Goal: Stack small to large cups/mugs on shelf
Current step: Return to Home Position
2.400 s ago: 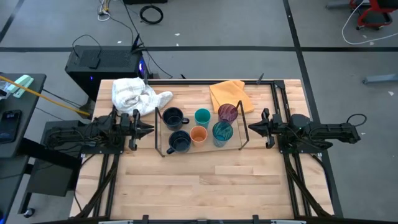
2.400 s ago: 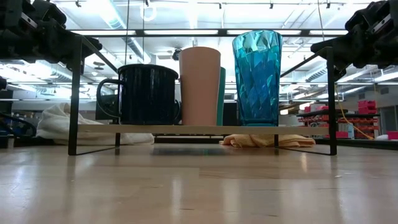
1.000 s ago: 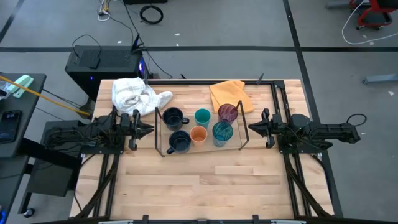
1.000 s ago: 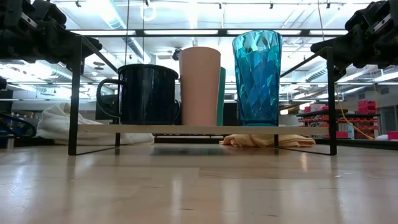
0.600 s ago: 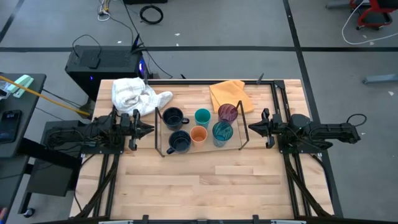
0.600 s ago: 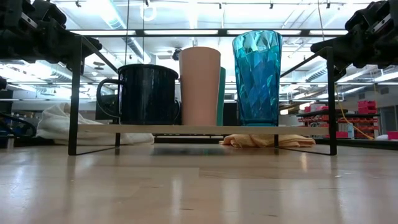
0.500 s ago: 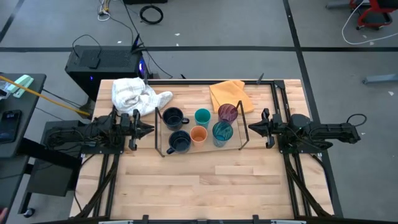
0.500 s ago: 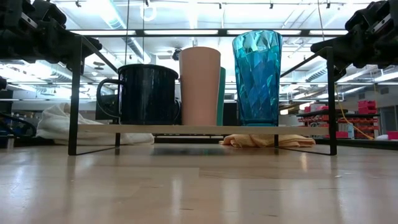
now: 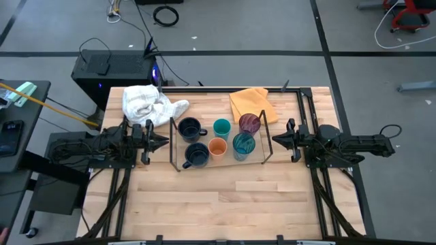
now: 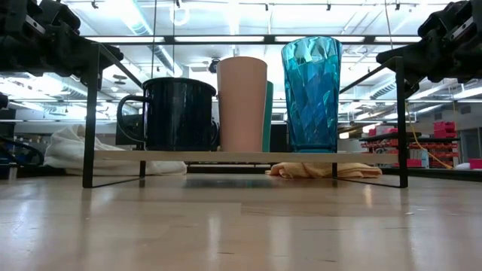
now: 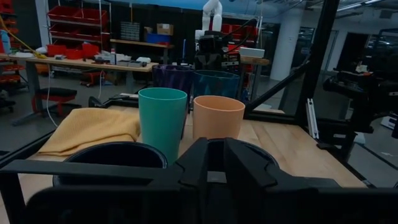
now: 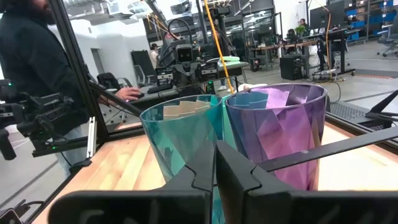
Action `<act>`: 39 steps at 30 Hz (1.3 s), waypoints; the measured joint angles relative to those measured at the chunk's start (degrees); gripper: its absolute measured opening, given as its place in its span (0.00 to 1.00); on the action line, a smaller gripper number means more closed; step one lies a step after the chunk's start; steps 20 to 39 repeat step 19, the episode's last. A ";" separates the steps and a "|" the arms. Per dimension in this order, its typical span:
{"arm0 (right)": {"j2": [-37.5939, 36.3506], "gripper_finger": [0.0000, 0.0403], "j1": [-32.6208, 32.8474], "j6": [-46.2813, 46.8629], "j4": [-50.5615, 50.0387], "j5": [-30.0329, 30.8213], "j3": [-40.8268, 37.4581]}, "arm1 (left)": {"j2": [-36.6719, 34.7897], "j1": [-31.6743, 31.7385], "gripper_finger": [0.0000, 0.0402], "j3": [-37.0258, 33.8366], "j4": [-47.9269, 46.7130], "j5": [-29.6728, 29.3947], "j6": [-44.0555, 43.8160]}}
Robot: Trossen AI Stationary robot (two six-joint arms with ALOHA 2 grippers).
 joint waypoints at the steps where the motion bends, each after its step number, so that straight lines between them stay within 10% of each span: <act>1: 0.00 0.06 0.00 -0.02 0.01 0.02 0.00 | 0.00 0.00 0.14 0.00 0.00 0.00 0.00; 39: 0.00 0.06 0.00 -0.01 0.00 0.02 0.00 | 0.00 0.00 0.16 0.00 0.00 0.00 0.00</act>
